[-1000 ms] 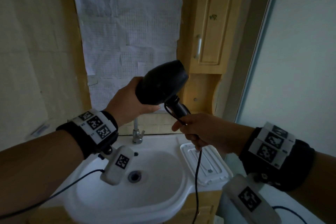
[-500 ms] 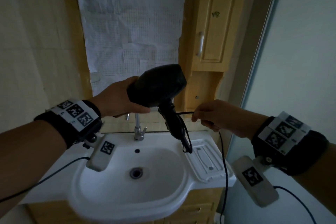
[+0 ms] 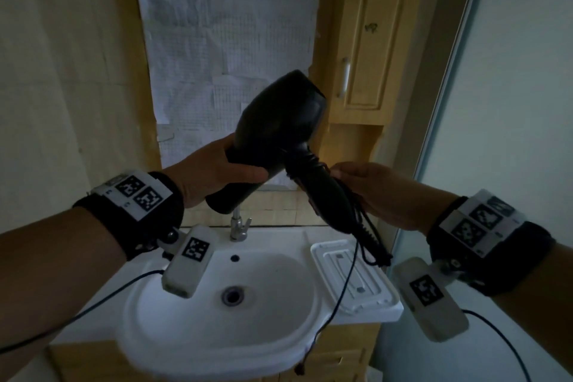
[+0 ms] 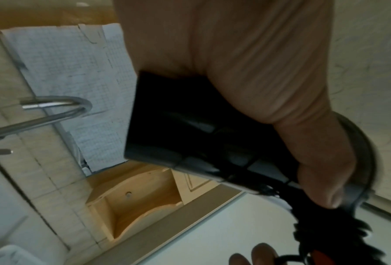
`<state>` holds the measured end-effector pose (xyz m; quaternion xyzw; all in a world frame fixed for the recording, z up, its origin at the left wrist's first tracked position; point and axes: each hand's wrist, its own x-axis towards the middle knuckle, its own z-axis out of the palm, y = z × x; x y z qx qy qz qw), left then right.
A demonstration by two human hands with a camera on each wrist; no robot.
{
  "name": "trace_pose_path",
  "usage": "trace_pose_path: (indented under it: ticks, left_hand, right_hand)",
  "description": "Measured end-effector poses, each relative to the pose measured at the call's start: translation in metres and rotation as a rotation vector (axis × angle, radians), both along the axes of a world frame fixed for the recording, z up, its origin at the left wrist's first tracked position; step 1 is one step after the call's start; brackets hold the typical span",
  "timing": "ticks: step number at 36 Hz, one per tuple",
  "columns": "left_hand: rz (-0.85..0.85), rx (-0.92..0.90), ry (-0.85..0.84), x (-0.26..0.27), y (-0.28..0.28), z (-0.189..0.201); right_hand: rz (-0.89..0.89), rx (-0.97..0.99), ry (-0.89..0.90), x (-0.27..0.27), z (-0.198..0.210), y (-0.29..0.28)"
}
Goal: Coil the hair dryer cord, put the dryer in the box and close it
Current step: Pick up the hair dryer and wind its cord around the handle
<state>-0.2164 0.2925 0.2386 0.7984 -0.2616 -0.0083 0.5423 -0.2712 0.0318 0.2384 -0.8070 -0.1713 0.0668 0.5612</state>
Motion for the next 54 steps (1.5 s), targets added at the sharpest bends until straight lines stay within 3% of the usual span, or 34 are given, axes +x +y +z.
trace_pose_path:
  ticks: [6,11,18,28,35,44,54]
  left_hand:
    - [-0.008,-0.125,0.06,0.0,-0.009,-0.001]
    - [0.005,-0.213,0.092,-0.001,-0.017,-0.001]
    - [0.051,-0.288,0.076,-0.001,-0.029,-0.008]
    - [0.187,-0.211,-0.088,0.0,-0.036,-0.011]
    - [0.329,0.006,-0.297,0.003,-0.032,-0.005]
    - [0.314,0.234,-0.453,0.0,-0.02,0.002]
    - [0.225,0.47,-0.494,-0.003,-0.005,0.003]
  right_hand:
    - [0.005,0.148,0.13,0.008,-0.002,0.009]
    - [0.045,0.323,0.001,-0.003,-0.003,0.02]
    - [-0.078,0.414,-0.034,-0.001,-0.017,0.037]
    - [-0.089,0.407,0.001,-0.01,-0.034,0.052]
    - [-0.071,0.433,0.094,-0.012,-0.03,0.049]
    - [-0.027,0.298,0.193,-0.011,-0.03,0.041]
    - [-0.164,-0.143,0.108,-0.001,-0.03,0.026]
